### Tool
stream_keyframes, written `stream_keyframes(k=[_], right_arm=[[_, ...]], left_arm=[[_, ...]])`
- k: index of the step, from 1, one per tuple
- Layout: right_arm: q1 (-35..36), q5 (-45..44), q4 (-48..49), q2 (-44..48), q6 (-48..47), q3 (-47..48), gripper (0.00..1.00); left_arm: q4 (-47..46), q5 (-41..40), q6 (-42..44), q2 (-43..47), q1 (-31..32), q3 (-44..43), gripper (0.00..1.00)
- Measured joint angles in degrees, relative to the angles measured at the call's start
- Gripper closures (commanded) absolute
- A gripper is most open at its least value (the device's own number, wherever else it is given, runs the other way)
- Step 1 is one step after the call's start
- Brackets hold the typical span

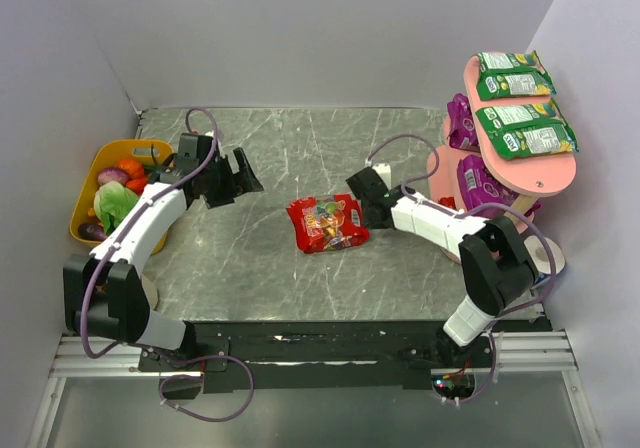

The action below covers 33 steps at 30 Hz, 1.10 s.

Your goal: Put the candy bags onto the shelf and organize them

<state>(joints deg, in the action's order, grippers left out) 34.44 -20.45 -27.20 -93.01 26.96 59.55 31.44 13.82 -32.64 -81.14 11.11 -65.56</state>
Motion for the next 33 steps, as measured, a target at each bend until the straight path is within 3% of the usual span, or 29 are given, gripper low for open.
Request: stream_keyframes(k=[1, 3, 4, 7, 13, 17, 23, 33], right_arm=[[-0.5, -2.1, -1.3, 0.0, -0.6, 0.8, 0.47], [-1.1, -5.4, -3.4, 0.0, -1.3, 2.8, 0.33], [-1.3, -7.0, -4.3, 0.0, -1.6, 4.1, 0.22], [0.3, -11.7, -6.3, 0.0, -3.1, 8.0, 0.12], [11.4, -20.9, -11.5, -4.8, -4.8, 20.9, 0.11], [17.1, -24.3, -16.8, -12.1, -2.9, 29.5, 0.1], [22.0, -24.9, -21.6, -21.2, -2.2, 36.6, 0.1], [28.2, -22.2, -22.7, -30.9, -4.1, 45.5, 0.13]], left_arm=[[-0.3, 0.3, 0.0, -0.3, 0.0, 0.2, 0.03], [-0.5, 0.9, 0.0, -0.9, 0.0, 0.5, 0.03], [-0.6, 1.1, 0.0, -1.1, 0.0, 0.6, 0.03], [-0.5, 1.3, -0.2, -1.2, 0.0, 0.7, 0.03], [0.7, -4.0, -2.2, 0.8, 0.0, 0.6, 0.04], [1.7, -10.1, -2.9, 8.3, 0.0, -0.8, 0.04], [2.3, -18.3, -2.9, 18.1, 0.0, -9.5, 0.04], [4.4, -23.8, -2.7, 16.5, 0.0, -14.3, 0.04]])
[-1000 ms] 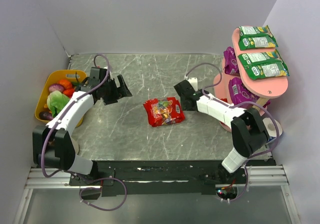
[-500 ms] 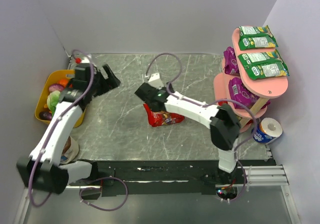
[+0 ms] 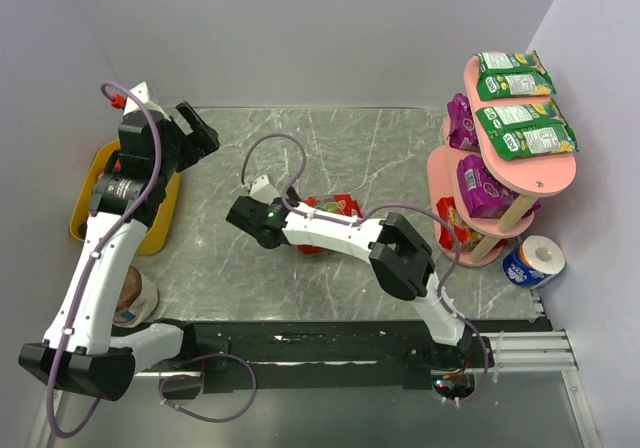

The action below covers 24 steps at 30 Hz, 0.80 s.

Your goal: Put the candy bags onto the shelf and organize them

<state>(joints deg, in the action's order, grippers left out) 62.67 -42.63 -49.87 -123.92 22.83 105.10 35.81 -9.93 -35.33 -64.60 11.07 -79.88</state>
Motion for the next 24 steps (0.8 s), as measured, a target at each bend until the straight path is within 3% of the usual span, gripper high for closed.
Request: stream_keyframes(k=[8, 14, 17, 23, 24], right_arm=[[0.0, 1.1, -0.2, -5.2, -0.3, 2.6, 0.16], [-1.9, 1.1, -0.6, -8.5, 0.2, 2.7, 0.26], [-2.2, 1.1, -0.5, -8.6, 0.4, 2.7, 0.36], [-2.2, 0.4, -1.3, -8.6, 0.7, 2.7, 0.74], [-2.4, 0.4, -1.5, -8.6, 0.8, 2.7, 0.84]], left_arm=[[0.7, 1.2, 0.1, -0.9, 0.0, 0.0, 0.04], [0.6, 2.8, 0.2, -1.4, 0.0, 0.0, 0.04], [0.6, 3.7, 0.2, -2.1, 0.0, 0.0, 0.04], [0.7, 4.7, 0.2, -3.5, 0.0, 0.3, 0.04], [0.7, 4.8, 0.2, -3.7, 0.0, 0.3, 0.04]])
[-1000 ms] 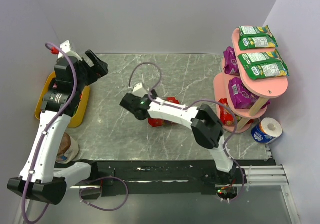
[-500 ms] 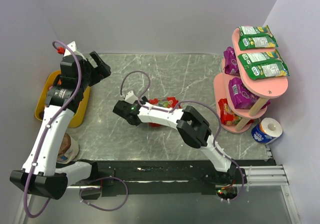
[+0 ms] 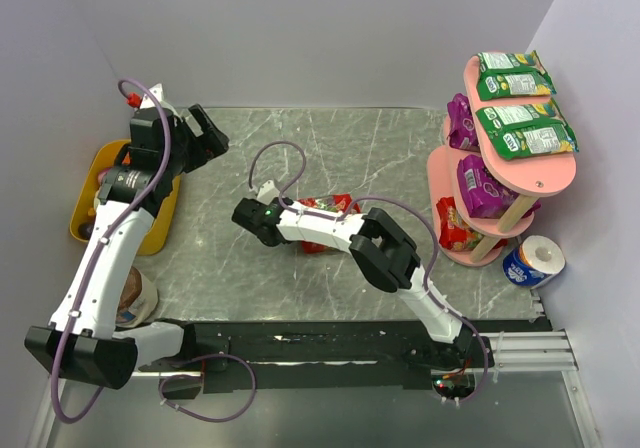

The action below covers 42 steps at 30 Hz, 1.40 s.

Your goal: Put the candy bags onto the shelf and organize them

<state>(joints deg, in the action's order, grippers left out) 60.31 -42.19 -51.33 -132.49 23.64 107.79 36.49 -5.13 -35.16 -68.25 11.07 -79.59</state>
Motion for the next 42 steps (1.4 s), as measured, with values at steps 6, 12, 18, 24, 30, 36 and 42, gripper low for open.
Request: stream_keyframes(k=[6, 12, 18, 24, 30, 36, 42], right_arm=[[-0.2, -0.5, -0.7, 0.0, 0.3, 0.0, 1.0], [-0.2, -1.2, -0.8, 0.0, 0.5, 0.0, 1.0], [-0.5, -4.1, 0.0, 1.2, -0.2, -1.4, 1.0], [-4.7, -8.0, 3.5, 7.5, -3.7, -8.0, 1.0], [-13.8, -12.0, 9.5, 16.9, -11.0, -12.8, 1.0], [-20.5, -14.0, 19.6, 22.3, -20.7, -16.1, 1.0], [-24.7, -14.4, 29.5, 24.7, -31.9, -19.7, 1.0]], left_arm=[[0.0, 0.8, 0.0, -0.2, 0.0, 0.0, 0.04], [0.0, 0.9, 0.0, -0.3, 0.0, 0.0, 0.04], [0.0, 1.7, 0.0, -1.5, 0.0, 0.0, 0.04], [0.1, 2.8, 0.0, -2.8, 0.0, -0.1, 0.04], [0.5, 3.8, 0.0, -4.5, 0.0, -0.5, 0.04], [1.2, 4.6, 0.0, -5.7, 0.0, -0.6, 0.04], [1.4, 4.9, 0.0, -5.9, 0.0, -0.6, 0.04]])
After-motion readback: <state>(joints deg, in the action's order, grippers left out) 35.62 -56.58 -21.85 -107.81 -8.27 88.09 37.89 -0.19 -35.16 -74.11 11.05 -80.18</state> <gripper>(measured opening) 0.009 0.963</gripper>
